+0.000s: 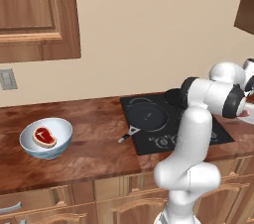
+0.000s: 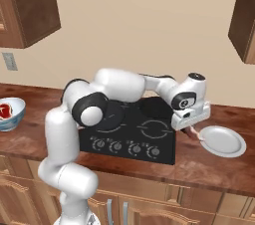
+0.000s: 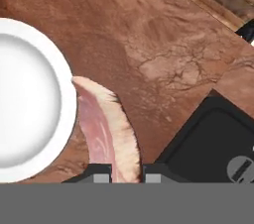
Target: Place one of the steaks on the plate and the other in the bowl. Then place the bowl in the fridge.
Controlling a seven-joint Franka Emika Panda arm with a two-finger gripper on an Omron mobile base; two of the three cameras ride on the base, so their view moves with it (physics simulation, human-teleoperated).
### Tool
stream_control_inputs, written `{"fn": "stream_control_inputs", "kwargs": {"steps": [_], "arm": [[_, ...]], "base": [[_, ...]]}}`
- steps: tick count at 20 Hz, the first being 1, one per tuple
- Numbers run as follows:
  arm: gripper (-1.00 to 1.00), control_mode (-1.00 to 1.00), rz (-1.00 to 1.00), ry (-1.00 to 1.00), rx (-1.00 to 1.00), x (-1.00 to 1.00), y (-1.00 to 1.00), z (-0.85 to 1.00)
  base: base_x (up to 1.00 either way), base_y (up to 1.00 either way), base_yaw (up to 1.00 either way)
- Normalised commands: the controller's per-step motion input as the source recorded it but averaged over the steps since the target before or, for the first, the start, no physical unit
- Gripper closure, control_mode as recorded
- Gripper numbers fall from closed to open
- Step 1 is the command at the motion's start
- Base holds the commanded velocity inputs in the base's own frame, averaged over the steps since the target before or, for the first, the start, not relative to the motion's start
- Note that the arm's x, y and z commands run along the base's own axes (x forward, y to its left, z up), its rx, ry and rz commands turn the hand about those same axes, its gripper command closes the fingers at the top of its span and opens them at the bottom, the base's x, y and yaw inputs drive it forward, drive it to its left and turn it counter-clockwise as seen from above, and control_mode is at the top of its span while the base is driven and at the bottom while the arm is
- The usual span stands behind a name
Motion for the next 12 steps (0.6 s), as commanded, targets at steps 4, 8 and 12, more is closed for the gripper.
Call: {"fn": "stream_control_inputs", "kwargs": {"steps": [4,8,12], "arm": [[1.00,-1.00,-0.34,0.05,0.00,-0.03,-0.99,0.00],[1.00,-1.00,-0.27,0.00,0.00,0.04,-1.00,-0.10],[1.00,-1.00,-0.21,-0.02,0.01,0.15,-0.98,-0.15]], "base": [[0.00,0.00,0.00],[0.00,0.00,0.00],[0.00,0.00,0.00]]}}
